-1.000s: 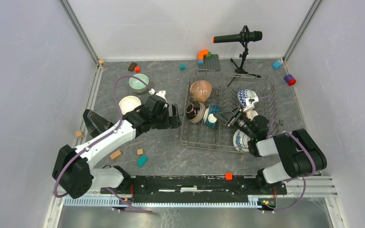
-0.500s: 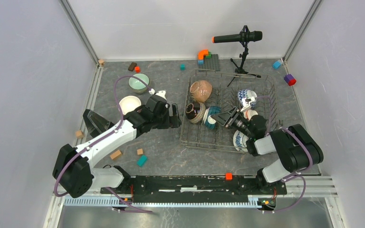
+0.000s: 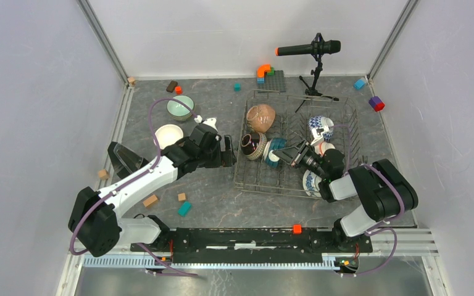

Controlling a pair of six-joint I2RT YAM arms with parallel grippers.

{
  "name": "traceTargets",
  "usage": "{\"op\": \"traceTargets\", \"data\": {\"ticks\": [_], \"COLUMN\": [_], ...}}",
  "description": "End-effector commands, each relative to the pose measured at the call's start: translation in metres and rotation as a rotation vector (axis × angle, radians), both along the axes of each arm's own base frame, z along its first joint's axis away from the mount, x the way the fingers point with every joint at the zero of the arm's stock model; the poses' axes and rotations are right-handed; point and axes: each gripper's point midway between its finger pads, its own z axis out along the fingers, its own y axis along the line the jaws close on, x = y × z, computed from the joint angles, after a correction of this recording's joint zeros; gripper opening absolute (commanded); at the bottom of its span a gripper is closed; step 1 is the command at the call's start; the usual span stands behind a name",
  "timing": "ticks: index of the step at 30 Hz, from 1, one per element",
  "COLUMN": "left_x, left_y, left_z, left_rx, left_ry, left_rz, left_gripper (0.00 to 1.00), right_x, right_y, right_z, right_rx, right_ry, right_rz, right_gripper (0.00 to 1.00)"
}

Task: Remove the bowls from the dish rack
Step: Pick up the bowl from the dish rack.

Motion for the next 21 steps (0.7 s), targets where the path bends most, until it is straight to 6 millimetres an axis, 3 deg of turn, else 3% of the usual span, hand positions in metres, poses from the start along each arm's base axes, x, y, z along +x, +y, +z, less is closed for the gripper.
{"op": "traceTargets", "data": {"ticks": [1, 6, 15, 21], "left_x": [0.004, 0.003, 0.003, 0.004], "left_y": [-0.004, -0.002, 0.000, 0.002], "left_z": [0.011, 0.014, 0.016, 0.021], "left_rx": [-0.047, -0.050, -0.050, -0.049], "left_ry": [-0.034, -0.045, -0.056, -0.070], "left_rz": [0.026, 0.028, 0.032, 0.037], "left_gripper": [0.95, 0.94, 0.95, 0.95], "right_x": [-0.005, -0.009, -0.012, -0.015], "right_y": [0.009, 0.008, -0.001, -0.003], "right_z": [0.040, 0.042, 0.038, 0.052], "right_rx": [0.043, 0.045, -0.003, -0.023], "right_ry": [-0.154, -0.160, -0.168, -0.218], "right_rz": [0.060, 0.059, 0.029, 0.034], "right_gripper": [0.10, 0.03, 0.00, 0.00]}}
